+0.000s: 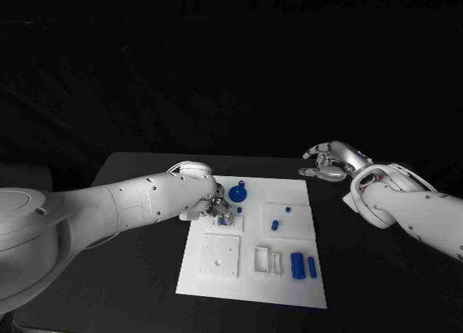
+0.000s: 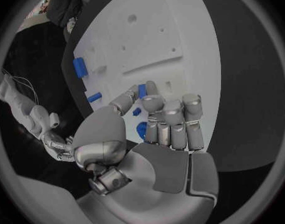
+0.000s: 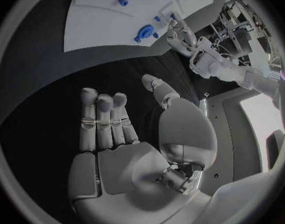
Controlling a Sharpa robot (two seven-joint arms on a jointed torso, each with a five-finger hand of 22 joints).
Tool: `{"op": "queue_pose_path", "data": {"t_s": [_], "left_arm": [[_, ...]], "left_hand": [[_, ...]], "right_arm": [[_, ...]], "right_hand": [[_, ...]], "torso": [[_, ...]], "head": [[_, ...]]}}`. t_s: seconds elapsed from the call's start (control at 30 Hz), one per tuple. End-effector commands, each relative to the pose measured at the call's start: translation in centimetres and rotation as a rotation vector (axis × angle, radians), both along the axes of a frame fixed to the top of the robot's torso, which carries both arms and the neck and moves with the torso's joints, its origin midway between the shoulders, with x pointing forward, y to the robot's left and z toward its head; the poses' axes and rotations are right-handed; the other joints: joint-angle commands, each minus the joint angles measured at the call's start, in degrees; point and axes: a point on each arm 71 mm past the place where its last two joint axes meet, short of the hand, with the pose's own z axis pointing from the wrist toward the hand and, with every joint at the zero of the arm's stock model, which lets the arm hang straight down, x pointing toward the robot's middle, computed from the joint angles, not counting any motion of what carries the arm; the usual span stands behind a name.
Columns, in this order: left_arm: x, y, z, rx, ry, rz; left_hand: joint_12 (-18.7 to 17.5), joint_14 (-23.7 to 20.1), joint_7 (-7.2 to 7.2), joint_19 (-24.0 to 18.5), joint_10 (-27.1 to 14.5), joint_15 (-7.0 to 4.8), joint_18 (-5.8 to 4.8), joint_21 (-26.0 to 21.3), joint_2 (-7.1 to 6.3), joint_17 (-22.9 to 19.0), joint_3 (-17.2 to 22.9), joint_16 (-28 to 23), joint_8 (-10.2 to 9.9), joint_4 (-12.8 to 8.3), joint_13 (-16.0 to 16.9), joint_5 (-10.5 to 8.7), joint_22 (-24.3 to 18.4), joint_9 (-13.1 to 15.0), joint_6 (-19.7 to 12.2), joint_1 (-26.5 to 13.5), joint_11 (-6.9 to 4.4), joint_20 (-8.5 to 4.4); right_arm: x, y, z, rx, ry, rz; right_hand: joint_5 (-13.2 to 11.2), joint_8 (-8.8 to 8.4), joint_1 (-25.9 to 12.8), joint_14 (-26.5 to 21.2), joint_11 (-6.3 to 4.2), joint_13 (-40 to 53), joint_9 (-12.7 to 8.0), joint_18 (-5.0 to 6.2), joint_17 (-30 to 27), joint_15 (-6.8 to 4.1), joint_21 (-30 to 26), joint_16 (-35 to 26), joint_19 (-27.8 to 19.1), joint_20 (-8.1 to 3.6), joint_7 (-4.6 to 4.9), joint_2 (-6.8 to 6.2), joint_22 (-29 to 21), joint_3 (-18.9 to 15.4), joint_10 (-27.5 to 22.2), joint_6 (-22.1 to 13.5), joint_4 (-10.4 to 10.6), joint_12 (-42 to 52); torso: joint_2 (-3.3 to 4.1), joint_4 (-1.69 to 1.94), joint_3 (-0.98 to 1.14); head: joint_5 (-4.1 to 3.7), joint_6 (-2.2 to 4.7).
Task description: Assemble the parts on the task board
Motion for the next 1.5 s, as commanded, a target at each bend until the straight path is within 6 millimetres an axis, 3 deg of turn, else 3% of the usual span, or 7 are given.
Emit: {"op": "queue_pose_path", "data": {"t_s": [0.03, 0.13, 0.17, 0.2, 0.23, 1.13, 1.5], "left_arm": [[0.05, 0.25, -0.07, 0.020, -0.005, 0.004], [0.05, 0.26, -0.07, 0.022, -0.006, 0.003], [0.05, 0.27, -0.06, 0.022, -0.006, 0.003], [0.05, 0.26, -0.07, 0.021, -0.006, 0.002], [0.05, 0.28, -0.07, 0.022, -0.006, 0.002], [0.02, 0.14, 0.01, 0.000, -0.017, 0.006], [0.04, 0.15, 0.05, -0.017, -0.022, 0.014]], "left_hand": [[-0.23, 0.03, 0.03, 0.37, 0.27, -1.22, -0.03, 0.13, -1.05, 0.09, -0.17, 0.21, -0.28, 0.74, 0.13, -0.29, -0.04, 0.18, 0.03, -1.04, 0.06, -7.04], [-0.29, -0.01, 0.03, 0.38, 0.25, -1.29, 0.01, 0.12, -2.00, 0.09, -0.51, 0.20, -0.40, 1.62, 0.24, -0.29, -0.08, 0.39, -0.01, -2.02, 0.06, -7.06], [-0.22, -0.12, 0.07, 0.16, 0.14, -1.33, 0.04, 0.45, -0.46, 0.16, -4.48, 0.27, -0.56, -0.41, 0.53, -0.30, 0.20, 0.80, -0.27, -3.52, 0.09, -7.07], [-0.30, -0.18, 0.00, -0.04, 0.05, -1.38, 0.14, 0.34, 0.36, 0.14, -5.68, 0.22, -0.65, -0.97, 0.62, -0.11, 0.19, 0.97, -0.20, -3.97, 0.03, -7.12], [-0.34, -0.19, -0.01, -0.09, 0.04, -1.41, 0.17, 0.27, 0.34, 0.12, -5.99, 0.19, -0.71, -1.02, 0.65, -0.12, 0.17, 1.01, -0.18, -4.16, 0.01, -7.13], [-0.58, -0.14, -0.12, 0.04, 0.10, -1.67, 0.51, -0.02, -1.10, 0.10, -6.77, 0.11, -1.27, -1.64, 0.97, -0.18, -0.05, 1.49, 0.06, -3.73, -0.10, -7.29], [-0.90, -0.23, -0.08, 0.21, 0.01, -1.73, 0.58, -0.31, -4.63, 0.07, -6.80, -0.02, -1.79, 1.52, 1.29, -0.27, -0.37, 2.03, 0.01, -5.94, -0.06, -7.22]], "right_arm": [[-0.07, 0.17, -0.06, -0.006, 0.006, 0.015], [-0.07, 0.14, -0.06, -0.006, 0.006, 0.015], [-0.07, 0.14, -0.06, -0.006, 0.006, 0.015], [-0.07, 0.13, -0.06, -0.006, 0.006, 0.015], [-0.07, 0.14, -0.06, -0.006, 0.007, 0.015], [-0.06, 0.07, -0.09, -0.007, 0.010, 0.015], [-0.06, 0.12, -0.09, -0.007, 0.010, 0.015]], "right_hand": [[0.31, 0.25, -0.15, -0.36, -0.13, -0.07, -0.09, 3.93, -0.10, 0.04, -0.35, 0.33, -0.32, 0.13, 0.36, 0.21, 0.07, -0.10, -0.43, -0.02, 0.10, 0.25], [0.32, 0.25, -0.15, -0.37, -0.13, -0.08, -0.09, 3.93, -0.11, 0.04, -0.36, 0.33, -0.33, 0.13, 0.36, 0.21, 0.07, -0.10, -0.43, -0.03, 0.10, 0.25], [0.32, 0.25, -0.15, -0.38, -0.13, -0.08, -0.09, 3.93, -0.11, 0.04, -0.36, 0.33, -0.33, 0.13, 0.36, 0.21, 0.07, -0.10, -0.43, -0.03, 0.10, 0.25], [0.32, 0.25, -0.15, -0.38, -0.13, -0.08, -0.09, 3.93, -0.11, 0.04, -0.36, 0.33, -0.33, 0.13, 0.36, 0.21, 0.07, -0.10, -0.44, -0.03, 0.10, 0.25], [0.32, 0.25, -0.15, -0.38, -0.13, -0.08, -0.09, 3.93, -0.12, 0.04, -0.36, 0.33, -0.33, 0.14, 0.36, 0.21, 0.07, -0.10, -0.44, -0.03, 0.10, 0.25], [0.35, 0.27, -0.18, -0.43, -0.12, -0.13, -0.10, 3.93, -0.18, 0.05, -0.38, 0.39, -0.36, 0.17, 0.37, 0.21, 0.10, -0.14, -0.45, -0.03, 0.13, 0.29], [0.36, 0.26, -0.19, -0.45, -0.12, -0.14, -0.10, 3.93, -0.20, 0.05, -0.39, 0.41, -0.37, 0.18, 0.37, 0.18, 0.12, -0.17, -0.45, -0.05, 0.13, 0.31]], "torso": [[0.01, 0.04, -0.01], [0.01, 0.03, -0.03], [0.01, 0.03, -0.03], [0.02, 0.03, -0.03], [0.02, 0.03, -0.04], [0.01, 0.00, -0.02], [0.01, 0.04, -0.04]], "head": [[-0.04, 0.02], [-0.07, 0.05], [-0.07, 0.05], [-0.08, 0.05], [-0.08, 0.03], [-0.08, 0.03], [-0.11, 0.08]]}}
